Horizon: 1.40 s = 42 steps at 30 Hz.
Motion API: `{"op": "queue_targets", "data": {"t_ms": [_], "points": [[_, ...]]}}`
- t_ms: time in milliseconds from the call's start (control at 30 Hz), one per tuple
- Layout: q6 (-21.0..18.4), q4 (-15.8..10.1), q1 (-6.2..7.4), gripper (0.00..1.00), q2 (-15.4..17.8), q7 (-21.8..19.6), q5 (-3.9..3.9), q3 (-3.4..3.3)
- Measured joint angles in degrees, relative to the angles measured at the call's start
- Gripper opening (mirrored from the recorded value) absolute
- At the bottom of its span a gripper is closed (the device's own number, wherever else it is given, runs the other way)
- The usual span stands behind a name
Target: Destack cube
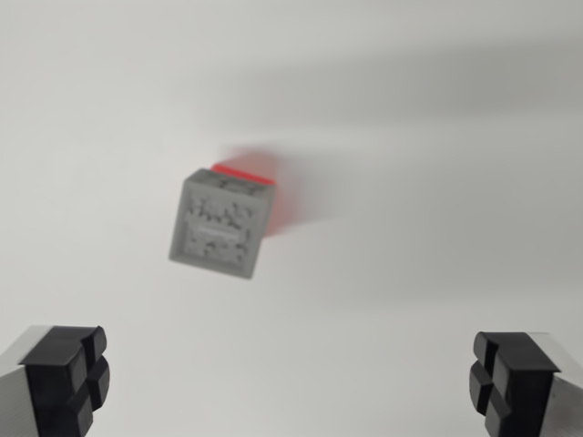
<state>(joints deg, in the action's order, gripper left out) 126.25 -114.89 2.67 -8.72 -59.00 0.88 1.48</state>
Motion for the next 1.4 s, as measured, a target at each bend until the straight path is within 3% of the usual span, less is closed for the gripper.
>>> {"op": "queue_targets", "data": {"t_ms": [1000, 1400], "points": [[10.7, -4.8, 5.06, 1.00, -8.7, -17.3, -0.02, 0.01], [16.7, -5.3, 5.33, 1.00, -14.3, -18.0, -0.03, -0.08]]}}
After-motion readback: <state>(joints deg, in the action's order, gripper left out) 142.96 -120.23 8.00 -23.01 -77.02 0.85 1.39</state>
